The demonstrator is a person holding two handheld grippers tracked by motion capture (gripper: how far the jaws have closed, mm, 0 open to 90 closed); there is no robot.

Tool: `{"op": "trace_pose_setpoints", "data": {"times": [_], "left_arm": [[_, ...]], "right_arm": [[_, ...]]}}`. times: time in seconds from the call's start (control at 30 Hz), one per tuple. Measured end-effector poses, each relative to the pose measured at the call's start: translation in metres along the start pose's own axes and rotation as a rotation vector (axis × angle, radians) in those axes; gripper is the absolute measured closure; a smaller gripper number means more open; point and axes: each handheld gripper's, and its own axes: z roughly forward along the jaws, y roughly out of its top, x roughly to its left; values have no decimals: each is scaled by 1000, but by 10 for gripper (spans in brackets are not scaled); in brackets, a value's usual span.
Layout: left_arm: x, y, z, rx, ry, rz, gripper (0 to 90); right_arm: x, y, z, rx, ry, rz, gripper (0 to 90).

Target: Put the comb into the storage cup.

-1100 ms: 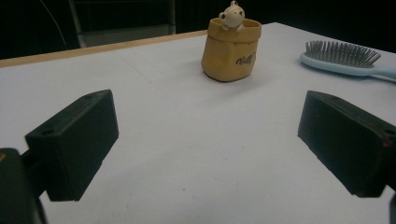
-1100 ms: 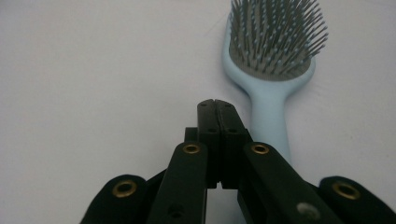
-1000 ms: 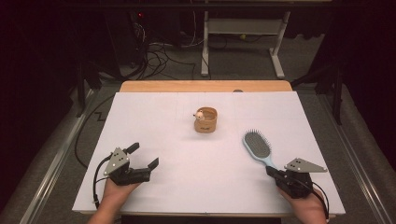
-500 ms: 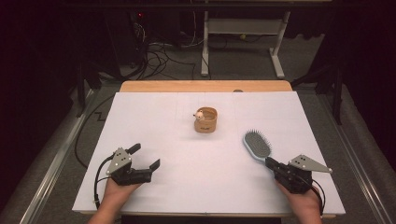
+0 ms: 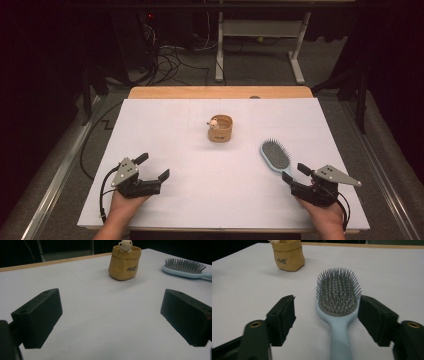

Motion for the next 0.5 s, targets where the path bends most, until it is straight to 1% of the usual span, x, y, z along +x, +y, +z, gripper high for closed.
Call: {"op": "trace_pose_setpoints", "data": {"times": [0.07,0.1,0.13,0.2,0.23,0.27,0.33,0.37,0.5], "left_arm": [[0,0,0,1,-2,0,45],[0,0,0,1,-5,-2,46],[0,0,0,0,-4,-1,46],[0,0,-1,-7,0,-1,46],[0,0,-1,-8,1,-2,46],[0,0,-1,-5,-1,-4,46],[0,0,-1,-4,-6,-8,46],[0,0,-1,-4,-6,-7,46],[0,0,-1,-11,-5,0,45]], "right_arm": [[-1,0,0,-9,-5,7,245],[-2,0,-1,-19,-12,15,186],[-2,0,-1,-19,-12,15,186],[-3,0,-2,-18,-17,19,121],[-3,0,-2,-18,-17,19,121],[-4,-1,-1,-18,-17,21,99],[-4,-1,-1,-18,-25,23,24],[-4,0,-1,-18,-34,22,2],[-5,0,-2,-33,-48,24,1]]}}
